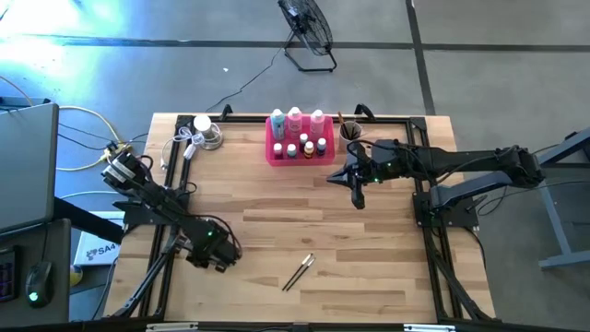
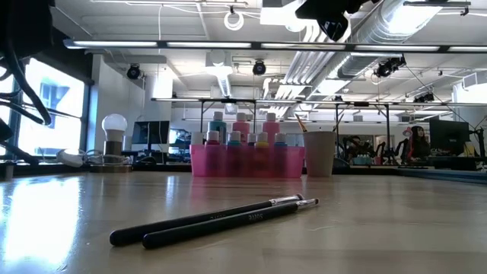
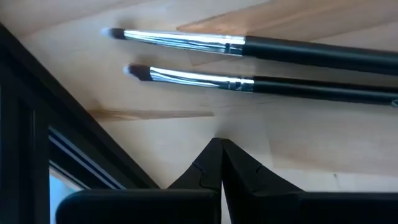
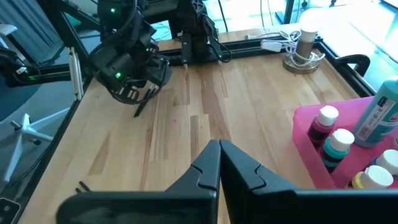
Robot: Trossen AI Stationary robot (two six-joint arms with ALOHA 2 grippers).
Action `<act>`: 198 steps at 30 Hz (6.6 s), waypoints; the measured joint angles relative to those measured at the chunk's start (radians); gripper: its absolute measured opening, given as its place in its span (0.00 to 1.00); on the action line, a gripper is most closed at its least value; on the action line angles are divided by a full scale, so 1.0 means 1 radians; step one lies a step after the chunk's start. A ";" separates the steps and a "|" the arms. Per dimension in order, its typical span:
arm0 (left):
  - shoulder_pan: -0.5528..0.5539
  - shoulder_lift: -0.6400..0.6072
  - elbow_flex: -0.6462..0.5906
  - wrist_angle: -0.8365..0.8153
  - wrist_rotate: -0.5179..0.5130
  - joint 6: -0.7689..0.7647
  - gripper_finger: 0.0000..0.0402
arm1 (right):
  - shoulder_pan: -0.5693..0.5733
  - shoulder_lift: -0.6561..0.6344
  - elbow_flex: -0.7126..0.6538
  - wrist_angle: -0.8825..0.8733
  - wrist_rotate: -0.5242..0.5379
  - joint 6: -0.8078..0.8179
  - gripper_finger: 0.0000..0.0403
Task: Pick & Place Paint Supplies
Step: Move the silver paintbrushes to the center of the table, then put the silver paintbrush into the white cup
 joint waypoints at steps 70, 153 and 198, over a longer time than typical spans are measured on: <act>0.065 0.000 0.098 -0.023 -0.735 -0.090 0.00 | -0.063 -0.001 0.000 -0.012 -0.033 -0.045 0.00; 0.108 -0.965 -0.145 0.751 -1.164 1.729 0.00 | -0.040 0.146 0.000 0.318 0.264 0.219 0.00; 0.349 -1.526 -0.146 0.141 -1.066 1.595 0.00 | -0.011 0.497 0.001 0.567 0.131 0.469 0.00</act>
